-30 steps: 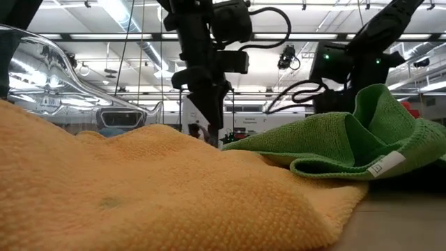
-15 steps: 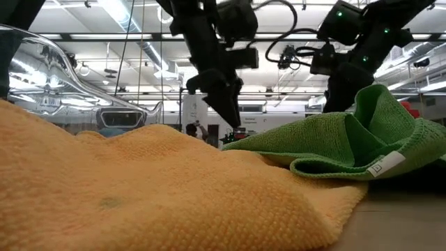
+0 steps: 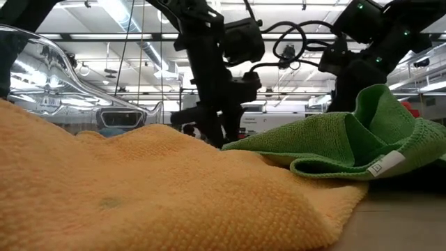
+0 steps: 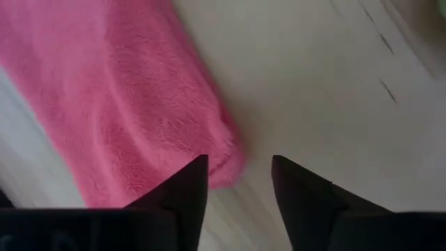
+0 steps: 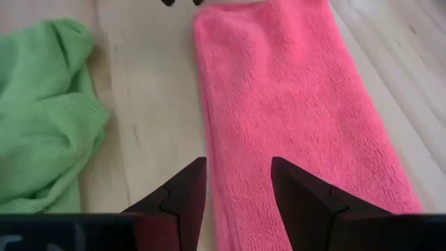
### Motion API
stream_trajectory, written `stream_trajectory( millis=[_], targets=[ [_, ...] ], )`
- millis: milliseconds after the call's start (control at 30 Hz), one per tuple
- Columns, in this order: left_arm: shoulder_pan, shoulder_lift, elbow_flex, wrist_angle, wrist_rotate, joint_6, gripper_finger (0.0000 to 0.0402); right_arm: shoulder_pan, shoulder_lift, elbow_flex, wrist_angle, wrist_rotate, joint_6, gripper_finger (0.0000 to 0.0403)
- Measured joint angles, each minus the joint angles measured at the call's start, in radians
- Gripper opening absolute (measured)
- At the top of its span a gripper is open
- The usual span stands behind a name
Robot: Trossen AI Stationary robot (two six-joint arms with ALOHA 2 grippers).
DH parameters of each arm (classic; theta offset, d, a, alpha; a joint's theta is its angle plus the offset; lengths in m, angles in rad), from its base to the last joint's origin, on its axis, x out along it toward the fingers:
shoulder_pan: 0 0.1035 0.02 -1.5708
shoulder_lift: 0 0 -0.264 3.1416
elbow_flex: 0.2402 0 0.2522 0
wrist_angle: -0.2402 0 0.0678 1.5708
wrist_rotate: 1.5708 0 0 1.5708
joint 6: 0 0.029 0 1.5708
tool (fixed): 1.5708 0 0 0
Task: Fold microfiber towels
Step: Fold the pink microfiber cloth
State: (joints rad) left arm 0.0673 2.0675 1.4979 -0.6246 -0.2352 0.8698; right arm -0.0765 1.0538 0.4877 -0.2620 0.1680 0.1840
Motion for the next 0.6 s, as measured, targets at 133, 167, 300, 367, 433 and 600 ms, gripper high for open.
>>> stream_trajectory(
  millis=[133, 167, 300, 367, 433, 600],
  targets=[
    [0.001, 0.01, 0.0, 0.003, -0.06, 0.109, 0.0211, 0.024, 0.0, 0.0, 0.002, 0.002, 0.012, 0.017],
    [0.001, 0.012, 0.0, 0.003, -0.074, 0.134, 0.0217, 0.028, 0.0, 0.0, 0.001, 0.007, 0.016, 0.017],
    [0.001, 0.028, -0.001, -0.012, -0.1, 0.242, 0.0226, 0.043, 0.0, 0.0, 0.001, 0.017, 0.026, 0.017],
    [0.002, 0.04, 0.001, 0.01, -0.114, 0.321, 0.0224, 0.05, 0.0, 0.0, 0.002, 0.018, 0.034, 0.017],
    [0.007, 0.045, -0.001, -0.002, -0.125, 0.374, 0.0218, 0.057, 0.0, 0.0, 0.003, 0.024, 0.038, 0.017],
    [0.009, 0.061, 0.0, 0.04, -0.129, 0.442, 0.0202, 0.079, 0.0, 0.0, 0.004, 0.045, 0.041, 0.017]
  ],
)
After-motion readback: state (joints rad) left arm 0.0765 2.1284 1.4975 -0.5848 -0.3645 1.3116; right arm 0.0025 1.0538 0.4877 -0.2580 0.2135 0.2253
